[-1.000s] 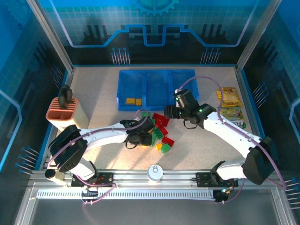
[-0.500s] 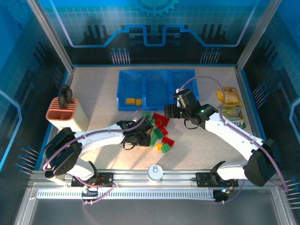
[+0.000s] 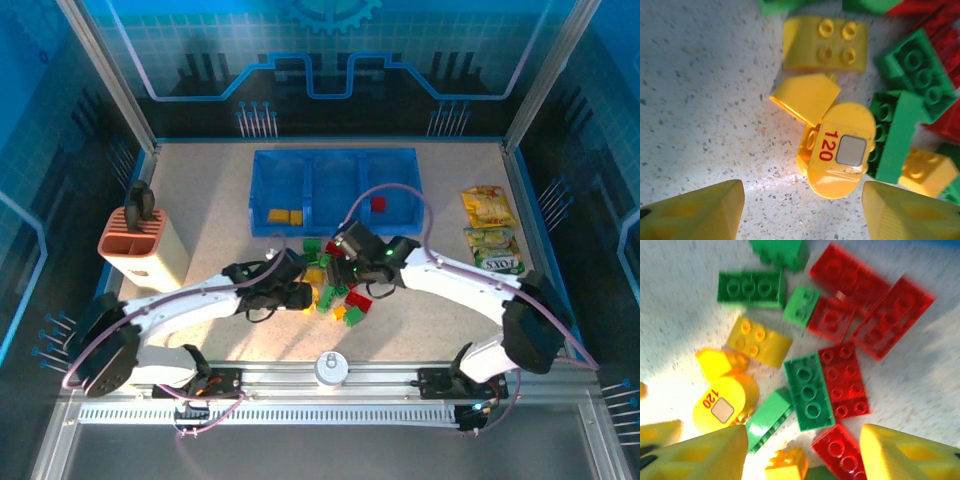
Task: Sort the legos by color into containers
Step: Pick up the lego from the bottom-center of the table.
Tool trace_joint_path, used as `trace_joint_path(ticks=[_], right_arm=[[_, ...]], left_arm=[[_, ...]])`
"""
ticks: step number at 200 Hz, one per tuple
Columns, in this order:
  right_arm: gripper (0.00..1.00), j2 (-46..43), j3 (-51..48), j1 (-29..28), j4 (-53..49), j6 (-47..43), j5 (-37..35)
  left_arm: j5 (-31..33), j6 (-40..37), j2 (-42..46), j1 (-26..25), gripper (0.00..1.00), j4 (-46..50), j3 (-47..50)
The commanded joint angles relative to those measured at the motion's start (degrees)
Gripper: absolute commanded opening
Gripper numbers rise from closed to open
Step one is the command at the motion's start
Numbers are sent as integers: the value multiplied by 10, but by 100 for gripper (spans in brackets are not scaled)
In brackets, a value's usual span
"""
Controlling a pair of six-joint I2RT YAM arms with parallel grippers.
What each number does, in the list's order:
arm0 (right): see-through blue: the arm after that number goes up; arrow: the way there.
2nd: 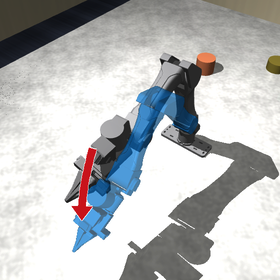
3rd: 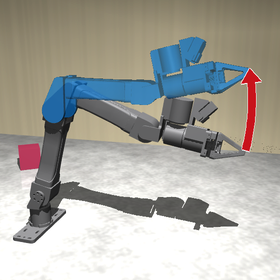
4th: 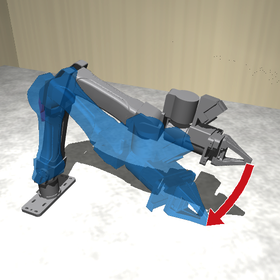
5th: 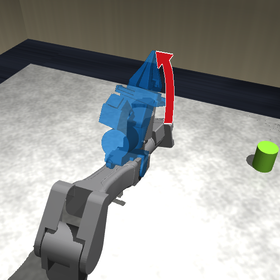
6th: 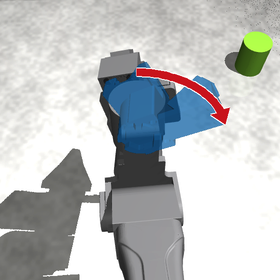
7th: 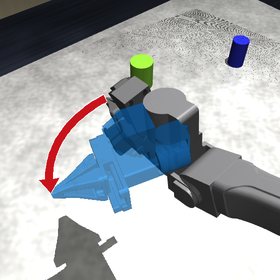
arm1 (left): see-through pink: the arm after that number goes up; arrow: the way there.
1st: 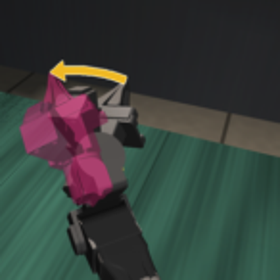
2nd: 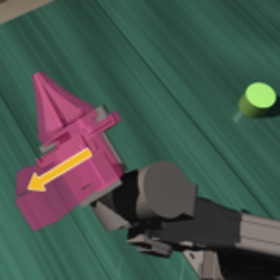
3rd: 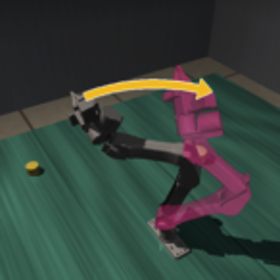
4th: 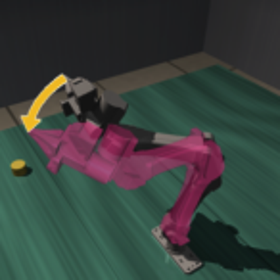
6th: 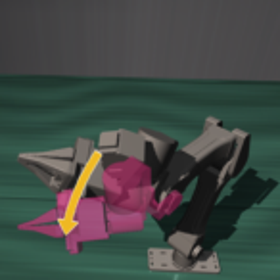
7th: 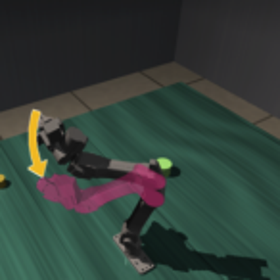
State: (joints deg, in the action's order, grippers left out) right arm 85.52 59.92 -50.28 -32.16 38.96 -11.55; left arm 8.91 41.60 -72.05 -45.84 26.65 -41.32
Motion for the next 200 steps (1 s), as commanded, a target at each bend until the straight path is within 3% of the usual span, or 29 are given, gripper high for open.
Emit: trace_joint_path(ticks=[1,67,137,200], right_arm=[[58,36,19,-24,-31,69,-8],[54,110,43,-73,-36,128,4],[51,158,71,-88,-32,150,3],[39,179,77,-90,-62,163,-16]], left_arm=[[-15,2,60,20,65,-32,30],[13,9,167,50,65,5,70],[21,6,192,56,65,22,81],[20,9,206,61,65,22,95]])
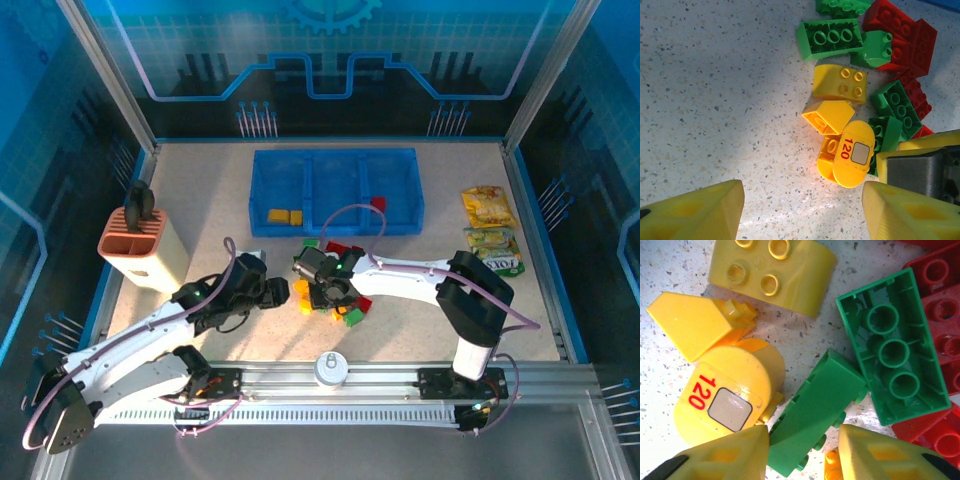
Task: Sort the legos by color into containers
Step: Pick up the lego from the bottom-center of the table.
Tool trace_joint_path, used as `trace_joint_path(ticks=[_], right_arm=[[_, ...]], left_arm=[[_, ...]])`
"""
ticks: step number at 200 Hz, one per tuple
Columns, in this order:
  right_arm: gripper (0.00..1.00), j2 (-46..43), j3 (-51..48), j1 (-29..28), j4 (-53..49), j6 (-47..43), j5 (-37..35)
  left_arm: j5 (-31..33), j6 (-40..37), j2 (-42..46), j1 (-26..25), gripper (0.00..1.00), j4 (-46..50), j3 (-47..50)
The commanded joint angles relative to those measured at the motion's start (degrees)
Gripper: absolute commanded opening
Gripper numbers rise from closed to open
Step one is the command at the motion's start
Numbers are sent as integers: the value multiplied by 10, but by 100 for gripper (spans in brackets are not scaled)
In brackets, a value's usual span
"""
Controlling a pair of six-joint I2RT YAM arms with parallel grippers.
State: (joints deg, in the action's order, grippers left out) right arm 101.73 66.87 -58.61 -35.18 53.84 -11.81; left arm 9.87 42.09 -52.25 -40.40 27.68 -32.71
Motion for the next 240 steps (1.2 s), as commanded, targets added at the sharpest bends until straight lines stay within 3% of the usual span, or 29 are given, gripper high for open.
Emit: trace_joint_path(ticks=[1,68,112,240], right_arm=[[38,17,8,-7,-32,13,-14],[42,21,39,-15,-101,23,-63],[44,28,34,-19,-57,22,-31],[47,52,29,-32,-66,67,-71]], left_arm=[[10,4,8,6,65,11,9],[12,-1,6,9,65,8,6],[10,-4,-1,14,64,3,6],[10,-5,1,17,64,1,15]])
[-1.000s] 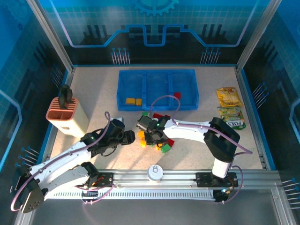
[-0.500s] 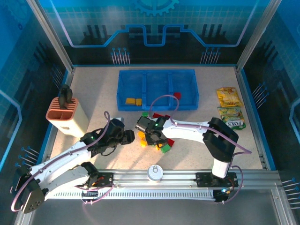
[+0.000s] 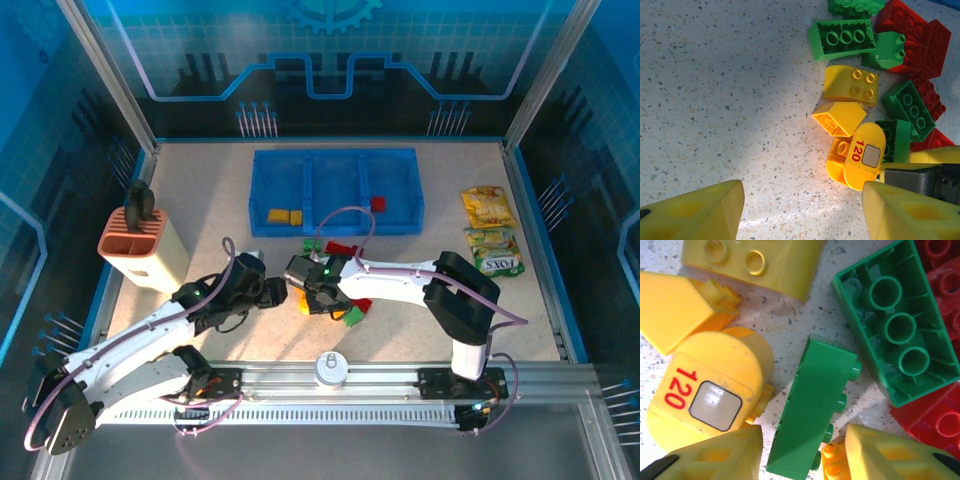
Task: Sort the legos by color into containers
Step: Pick up the lego from the bottom-center of the table, then place the lego in the container.
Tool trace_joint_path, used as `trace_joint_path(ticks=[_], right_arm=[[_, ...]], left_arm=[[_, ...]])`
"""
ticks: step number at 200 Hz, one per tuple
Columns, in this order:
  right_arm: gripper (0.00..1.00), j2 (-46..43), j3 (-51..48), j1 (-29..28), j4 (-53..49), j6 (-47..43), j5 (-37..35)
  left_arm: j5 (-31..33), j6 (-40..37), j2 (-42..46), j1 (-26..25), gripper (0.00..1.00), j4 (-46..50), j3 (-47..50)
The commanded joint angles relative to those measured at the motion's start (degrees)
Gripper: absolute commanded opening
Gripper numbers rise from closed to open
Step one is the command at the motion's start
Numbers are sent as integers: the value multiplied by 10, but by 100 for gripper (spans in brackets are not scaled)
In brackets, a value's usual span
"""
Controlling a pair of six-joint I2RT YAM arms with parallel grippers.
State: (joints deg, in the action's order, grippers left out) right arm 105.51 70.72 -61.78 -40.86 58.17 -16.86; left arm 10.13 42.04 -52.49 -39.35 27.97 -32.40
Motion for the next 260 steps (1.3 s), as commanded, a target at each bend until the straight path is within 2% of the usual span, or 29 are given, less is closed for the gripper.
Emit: trace_joint_path(ticks=[1,45,98,123,149,170,201,234,260], right_arm=[[47,15,-9,-1,-9,23,-21],[35,11,-2,-2,-4,15,-19],[30,-40,36,6,-43,-21,-65],[29,-69,75,43,-50,-74,-82],[29,-69,133,107,-50,-141,-75],[29,-40,187,161,-42,-189,-44],[29,49,281,222,-43,-236,-9],[28,154,385,255,-66,-260,16],[28,202,440,265,-79,-268,10]], left_arm=[[8,-5,4,6,64,-2,12],[10,-6,6,8,65,1,13],[10,-8,12,9,64,-2,17],[5,-10,7,9,65,-5,16],[-5,-13,3,8,65,-5,14],[-17,-14,3,5,64,-10,17],[-19,-9,6,-10,64,-17,22],[-10,-5,6,-27,64,-13,17],[-12,-2,8,-29,64,-15,15]])
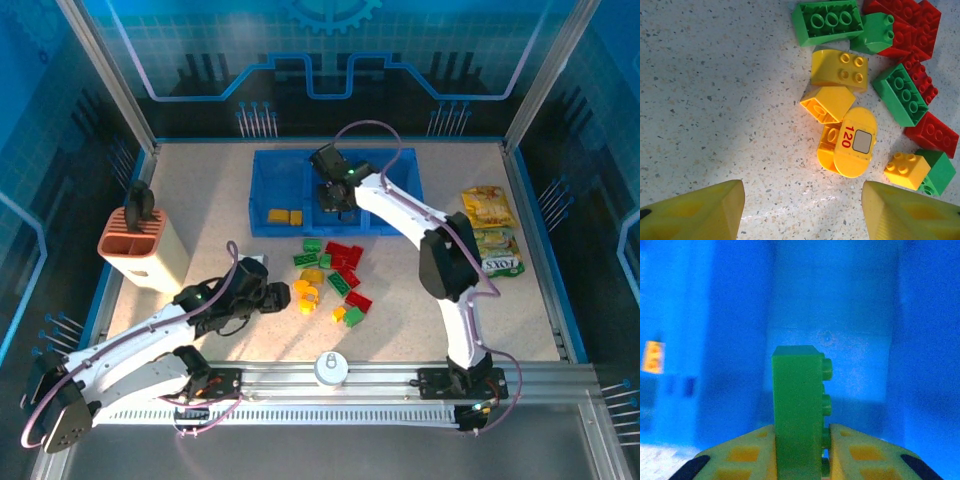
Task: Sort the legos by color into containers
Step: Place the lego in the container, then pick up the lego from the center of the table.
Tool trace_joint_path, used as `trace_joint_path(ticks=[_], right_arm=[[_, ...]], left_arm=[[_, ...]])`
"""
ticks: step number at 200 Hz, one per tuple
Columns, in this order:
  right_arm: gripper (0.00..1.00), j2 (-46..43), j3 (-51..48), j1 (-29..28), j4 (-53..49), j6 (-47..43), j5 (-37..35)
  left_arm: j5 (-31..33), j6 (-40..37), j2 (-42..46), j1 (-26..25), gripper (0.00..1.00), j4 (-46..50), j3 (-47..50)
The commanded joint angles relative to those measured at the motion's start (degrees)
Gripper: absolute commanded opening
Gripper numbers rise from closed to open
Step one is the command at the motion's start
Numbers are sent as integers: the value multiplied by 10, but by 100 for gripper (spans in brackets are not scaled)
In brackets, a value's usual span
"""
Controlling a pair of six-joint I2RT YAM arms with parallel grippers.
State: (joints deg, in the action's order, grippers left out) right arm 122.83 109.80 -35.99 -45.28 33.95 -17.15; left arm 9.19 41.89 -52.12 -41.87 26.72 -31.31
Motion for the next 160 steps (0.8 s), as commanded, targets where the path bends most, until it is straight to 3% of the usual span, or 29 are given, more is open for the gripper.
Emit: trace_joint_path(ticks=[1,20,38,48,112,160], right_arm=[[29,30,51,8,-34,-26,13],[33,52,88,13,-53,-27,15],[62,47,98,11,-63,-32,17],[68,31,89,8,-59,-32,14],[70,-148,-87,-21,5,-27,4],[73,-263,-245,-26,53,1,0]], left_arm=[[-2,-1,4,-4,64,-2,3],[-2,-3,4,-4,65,-2,-3],[1,-8,0,-4,65,0,-11],[3,-11,-4,-4,65,0,-16],[-38,-46,-113,39,68,-47,-75],[-33,-91,-281,66,79,-19,-191]])
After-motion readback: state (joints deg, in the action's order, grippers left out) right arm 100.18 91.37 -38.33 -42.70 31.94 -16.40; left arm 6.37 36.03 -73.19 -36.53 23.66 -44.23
